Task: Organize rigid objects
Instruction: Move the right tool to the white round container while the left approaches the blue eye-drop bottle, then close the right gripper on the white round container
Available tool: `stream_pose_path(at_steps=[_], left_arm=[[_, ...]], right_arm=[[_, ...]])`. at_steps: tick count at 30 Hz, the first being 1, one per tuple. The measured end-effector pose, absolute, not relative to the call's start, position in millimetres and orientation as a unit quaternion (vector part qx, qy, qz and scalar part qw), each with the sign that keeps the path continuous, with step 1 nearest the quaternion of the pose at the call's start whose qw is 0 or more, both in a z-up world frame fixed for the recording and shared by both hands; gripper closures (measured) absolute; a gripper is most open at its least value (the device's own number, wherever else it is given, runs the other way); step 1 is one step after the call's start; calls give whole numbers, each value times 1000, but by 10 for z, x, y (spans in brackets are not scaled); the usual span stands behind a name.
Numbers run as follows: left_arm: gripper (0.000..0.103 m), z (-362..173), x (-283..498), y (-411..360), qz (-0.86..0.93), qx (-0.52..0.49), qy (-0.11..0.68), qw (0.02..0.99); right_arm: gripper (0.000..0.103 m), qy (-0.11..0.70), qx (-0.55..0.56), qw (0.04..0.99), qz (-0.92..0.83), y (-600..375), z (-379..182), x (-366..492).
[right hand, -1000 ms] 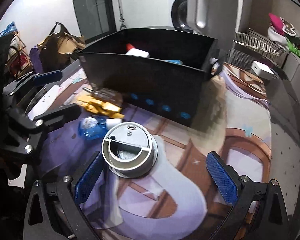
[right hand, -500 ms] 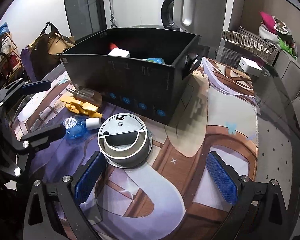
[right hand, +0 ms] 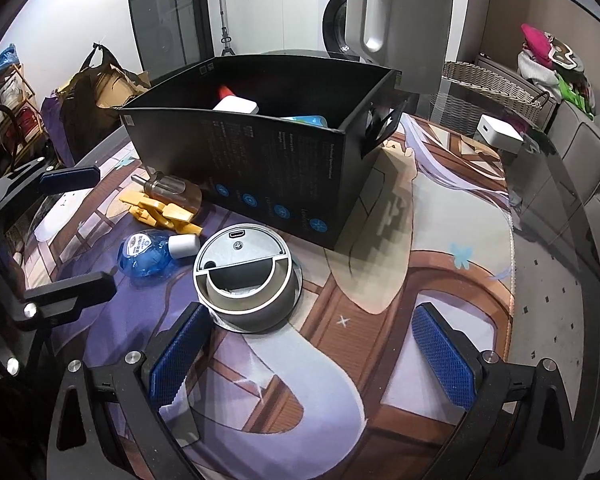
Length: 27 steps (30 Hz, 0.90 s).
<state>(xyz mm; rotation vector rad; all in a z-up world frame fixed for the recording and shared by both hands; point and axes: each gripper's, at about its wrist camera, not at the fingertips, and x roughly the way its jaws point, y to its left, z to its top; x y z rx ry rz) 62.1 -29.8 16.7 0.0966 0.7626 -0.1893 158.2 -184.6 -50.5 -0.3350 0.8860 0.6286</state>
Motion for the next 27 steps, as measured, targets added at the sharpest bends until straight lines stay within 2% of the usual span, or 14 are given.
stream_pose_path(at_steps=[4,15,17,19,22,27], left_arm=[[11,184,606,-318,-96,50,369,923],[11,151,604,-374,-101,65,372,920],[11,152,610,-366,-99,63,373,920],[11,148,618,-360,-99,63,374,920],[11,145,623,-358,-100,62,375,920],[11,146,619,-368,-100,65,376,919]], right_arm=[[0,419,-158,842,299,-1857,-504,1590],[0,408,-135,845,317,-1806,-487,1604],[4,404,-141,847,316,-1773,-483,1588],[16,397,-150,849,315,-1741,-469,1562],[26,393,-148,848,322,-1733,-452,1551],[32,391,-145,846,332,-1717,-440,1543]])
